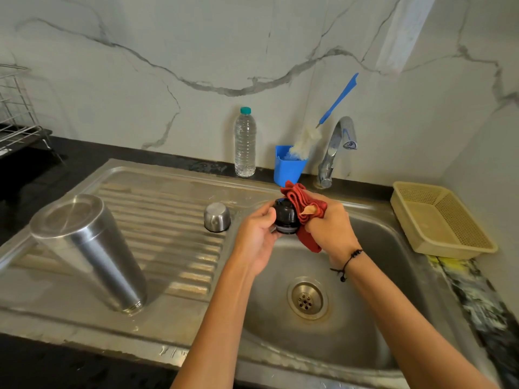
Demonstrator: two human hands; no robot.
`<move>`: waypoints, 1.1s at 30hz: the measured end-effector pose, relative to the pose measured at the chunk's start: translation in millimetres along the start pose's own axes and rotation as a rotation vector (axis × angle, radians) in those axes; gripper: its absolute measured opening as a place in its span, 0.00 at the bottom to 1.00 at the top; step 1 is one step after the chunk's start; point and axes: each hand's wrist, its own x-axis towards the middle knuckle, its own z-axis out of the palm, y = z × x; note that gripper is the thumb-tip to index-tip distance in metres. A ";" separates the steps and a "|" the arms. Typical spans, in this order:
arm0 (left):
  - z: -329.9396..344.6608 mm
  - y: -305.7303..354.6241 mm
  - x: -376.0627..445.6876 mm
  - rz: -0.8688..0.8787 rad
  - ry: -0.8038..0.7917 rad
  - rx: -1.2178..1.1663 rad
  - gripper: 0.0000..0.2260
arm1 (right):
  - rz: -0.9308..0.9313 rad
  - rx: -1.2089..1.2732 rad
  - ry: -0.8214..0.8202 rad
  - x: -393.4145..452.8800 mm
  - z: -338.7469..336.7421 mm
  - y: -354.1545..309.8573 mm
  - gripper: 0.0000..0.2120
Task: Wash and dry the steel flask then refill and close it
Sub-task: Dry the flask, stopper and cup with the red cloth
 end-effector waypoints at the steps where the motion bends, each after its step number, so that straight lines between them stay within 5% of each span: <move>1: 0.2 -0.2 -0.3 -0.012 -0.008 -0.001 0.14 | 0.038 0.006 0.005 0.8 0.6 1.8 0.22; 6: 7.0 -3.7 0.0 -0.001 -0.026 0.151 0.10 | 0.148 0.065 0.032 0.5 -0.4 5.8 0.23; 11: 3.4 -2.8 4.2 0.037 0.197 -0.057 0.12 | -0.047 0.140 0.103 -11.5 -5.7 -9.5 0.25; 18: 5.6 4.9 4.1 -0.017 0.240 -0.228 0.17 | -0.261 -0.147 0.113 -37.1 16.2 -12.5 0.31; 25: 3.5 7.3 5.7 0.024 0.197 -0.144 0.15 | -0.206 -0.188 0.098 -26.7 12.5 -11.9 0.31; 30: 6.5 10.7 3.7 0.120 0.154 0.107 0.13 | -0.095 -0.051 -0.001 -9.4 -2.9 -11.6 0.19; 33: 12.0 10.0 2.8 0.177 0.195 0.135 0.13 | -0.136 -0.037 0.100 -8.8 -5.9 -11.8 0.23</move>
